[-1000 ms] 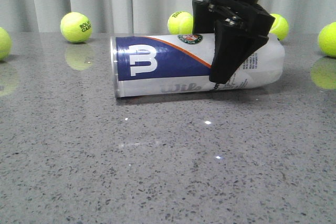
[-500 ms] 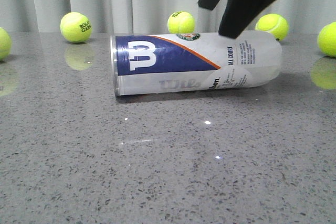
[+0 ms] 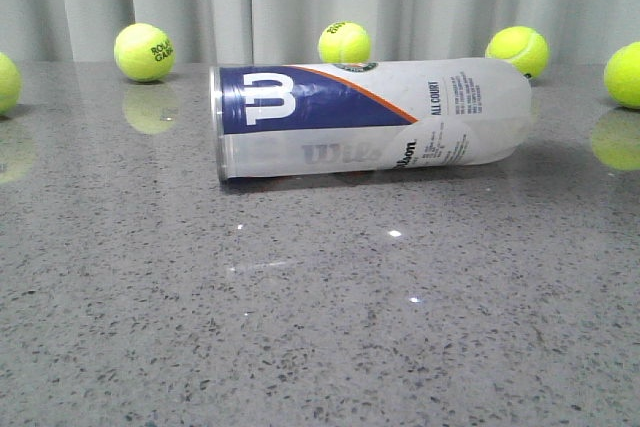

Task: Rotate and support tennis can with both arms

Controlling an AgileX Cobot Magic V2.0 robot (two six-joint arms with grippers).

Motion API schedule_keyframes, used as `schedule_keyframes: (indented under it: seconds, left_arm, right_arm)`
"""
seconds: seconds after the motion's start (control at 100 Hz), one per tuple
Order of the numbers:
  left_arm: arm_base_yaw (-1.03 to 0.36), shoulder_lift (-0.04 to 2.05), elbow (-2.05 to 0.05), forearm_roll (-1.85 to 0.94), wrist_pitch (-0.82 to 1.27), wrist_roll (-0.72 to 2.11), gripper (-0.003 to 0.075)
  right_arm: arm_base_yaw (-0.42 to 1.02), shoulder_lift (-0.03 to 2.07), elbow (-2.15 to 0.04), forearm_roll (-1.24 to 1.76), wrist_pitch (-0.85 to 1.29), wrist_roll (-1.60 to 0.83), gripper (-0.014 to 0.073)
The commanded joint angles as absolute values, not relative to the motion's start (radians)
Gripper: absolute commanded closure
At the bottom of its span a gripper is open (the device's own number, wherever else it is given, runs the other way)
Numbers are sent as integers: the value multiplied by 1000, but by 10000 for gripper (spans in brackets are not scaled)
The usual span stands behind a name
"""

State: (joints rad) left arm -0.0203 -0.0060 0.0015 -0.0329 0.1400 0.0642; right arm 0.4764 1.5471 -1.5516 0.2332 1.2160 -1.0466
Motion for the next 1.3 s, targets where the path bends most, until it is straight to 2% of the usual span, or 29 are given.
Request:
schedule_keyframes:
  seconds: [0.0, 0.17, 0.29, 0.54, 1.01, 1.29]
  left_arm:
    - [-30, -40, 46, -42, 65, 59, 739]
    - [-30, -40, 46, -42, 65, 59, 738]
    - [-30, -40, 46, -42, 65, 59, 739]
    - [-30, -40, 46, -42, 65, 59, 739]
    - [-30, -40, 46, -42, 57, 59, 739]
    - [-30, -40, 45, -42, -53, 59, 739]
  right_arm:
    - [467, 1501, -1586, 244, 1135, -852, 653]
    - [448, 1501, -1581, 244, 1076, -367, 653]
    - [447, 1484, -1557, 244, 1024, -236, 653]
    - [447, 1319, -1396, 252, 779, -190, 653]
    - [447, 892, -867, 252, 274, -181, 653]
    - [447, 685, -602, 252, 28, -182, 653]
